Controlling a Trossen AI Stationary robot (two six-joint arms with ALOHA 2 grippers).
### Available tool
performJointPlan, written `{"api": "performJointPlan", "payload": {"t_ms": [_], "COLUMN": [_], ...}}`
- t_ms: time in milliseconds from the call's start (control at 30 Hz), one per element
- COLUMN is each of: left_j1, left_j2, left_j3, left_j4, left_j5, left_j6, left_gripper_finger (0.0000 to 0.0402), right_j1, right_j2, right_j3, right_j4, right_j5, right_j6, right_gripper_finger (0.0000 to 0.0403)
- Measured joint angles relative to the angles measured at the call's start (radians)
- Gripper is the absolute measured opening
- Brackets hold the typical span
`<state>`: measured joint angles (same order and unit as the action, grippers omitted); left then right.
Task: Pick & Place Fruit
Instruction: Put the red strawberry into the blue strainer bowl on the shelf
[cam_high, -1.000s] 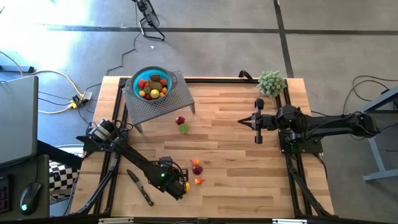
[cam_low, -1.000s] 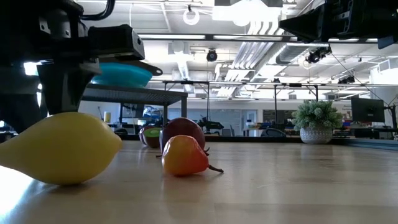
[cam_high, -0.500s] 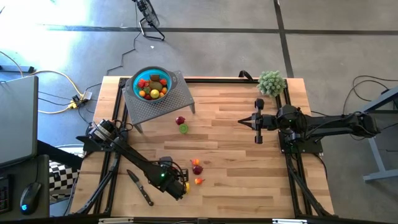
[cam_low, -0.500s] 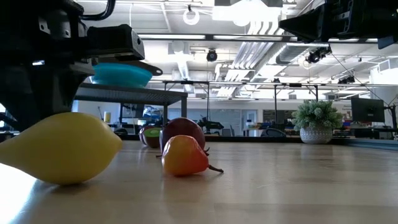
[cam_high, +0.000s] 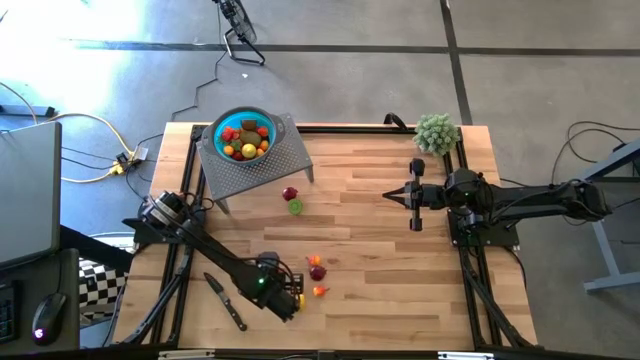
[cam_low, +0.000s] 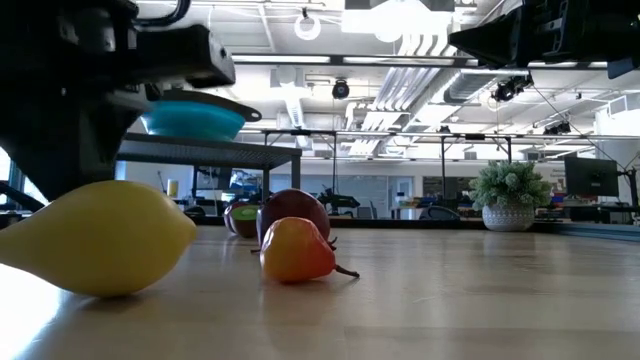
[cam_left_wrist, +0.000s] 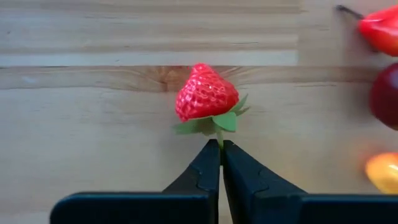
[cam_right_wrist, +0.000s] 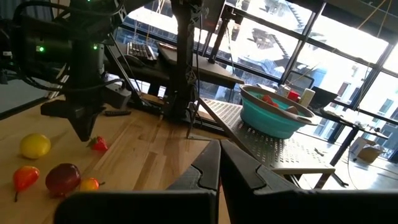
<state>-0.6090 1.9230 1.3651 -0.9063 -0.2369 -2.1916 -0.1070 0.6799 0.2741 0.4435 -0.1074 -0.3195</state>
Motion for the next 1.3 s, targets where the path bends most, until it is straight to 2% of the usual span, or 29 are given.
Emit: {"api": "performJointPlan", "payload": {"t_ms": [233, 400, 600, 767, 1033, 1300], "left_j1": [0.0, 0.0, 0.001, 0.035, 0.179, 0.309], "left_j2": [-0.025, -0.025, -0.025, -0.025, -0.025, -0.025], "left_j3": [0.025, 0.106, 0.224, 0.308, 0.363, 0.465], "left_j4": [-0.002, -0.111, -0.236, -0.276, -0.29, -0.452], "left_j5": [-0.033, -0.037, -0.096, -0.137, -0.148, -0.129], "left_j6": [0.055, 0.092, 0.16, 0.291, 0.627, 0.846], "left_gripper_finger": [0.0003, 0.0002, 0.0001, 0.0001, 0.0001, 0.0001], "right_j1": [0.0, 0.0, 0.0, 0.0, 0.0, 0.0], "right_j2": [0.0, 0.0, 0.0, 0.0, 0.0, 0.0], "right_j3": [0.0, 0.0, 0.0, 0.0, 0.0, 0.0], "right_j4": [0.0, 0.0, 0.0, 0.0, 0.0, -0.002], "right_j5": [0.0, 0.0, 0.0, -0.001, -0.005, -0.004], "right_j6": [0.0, 0.0, 0.0, 0.0, 0.0, 0.0], "right_gripper_finger": [0.0002, 0.0002, 0.0002, 0.0002, 0.0002, 0.0002]}}
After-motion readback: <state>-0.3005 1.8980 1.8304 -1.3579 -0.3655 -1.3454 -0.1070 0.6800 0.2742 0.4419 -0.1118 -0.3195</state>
